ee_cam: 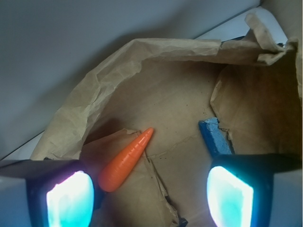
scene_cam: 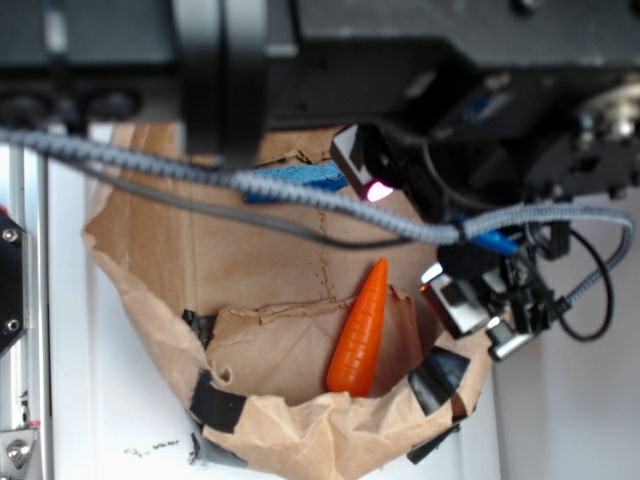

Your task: Grab the carrot.

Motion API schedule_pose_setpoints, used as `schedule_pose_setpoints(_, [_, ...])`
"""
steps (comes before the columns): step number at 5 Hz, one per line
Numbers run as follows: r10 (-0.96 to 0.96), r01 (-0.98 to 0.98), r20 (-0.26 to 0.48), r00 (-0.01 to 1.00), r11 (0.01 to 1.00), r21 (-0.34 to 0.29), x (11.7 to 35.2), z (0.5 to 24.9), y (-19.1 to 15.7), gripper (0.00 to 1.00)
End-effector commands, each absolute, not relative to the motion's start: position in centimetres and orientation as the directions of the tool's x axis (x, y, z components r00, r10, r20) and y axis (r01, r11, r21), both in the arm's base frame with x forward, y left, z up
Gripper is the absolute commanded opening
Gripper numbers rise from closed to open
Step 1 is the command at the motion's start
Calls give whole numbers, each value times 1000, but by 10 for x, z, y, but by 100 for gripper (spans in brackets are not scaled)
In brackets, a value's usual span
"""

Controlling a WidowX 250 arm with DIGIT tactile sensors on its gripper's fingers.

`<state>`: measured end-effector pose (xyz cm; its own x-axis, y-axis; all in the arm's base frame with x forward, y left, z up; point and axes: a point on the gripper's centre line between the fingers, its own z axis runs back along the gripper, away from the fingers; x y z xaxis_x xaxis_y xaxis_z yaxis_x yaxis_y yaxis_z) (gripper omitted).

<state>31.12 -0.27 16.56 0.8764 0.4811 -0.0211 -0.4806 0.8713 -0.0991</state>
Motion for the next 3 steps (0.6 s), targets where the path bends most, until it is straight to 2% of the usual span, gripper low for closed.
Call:
schedule_pose_setpoints(1, [590,-565,136,796,804,-183,299,166,-1,100])
schedule_pose_setpoints(2, [609,-583,143,780,790,-187,280,151,-9,100])
schedule_pose_setpoints(3, [633,-607,146,760,772,-189,272,140,-15,100])
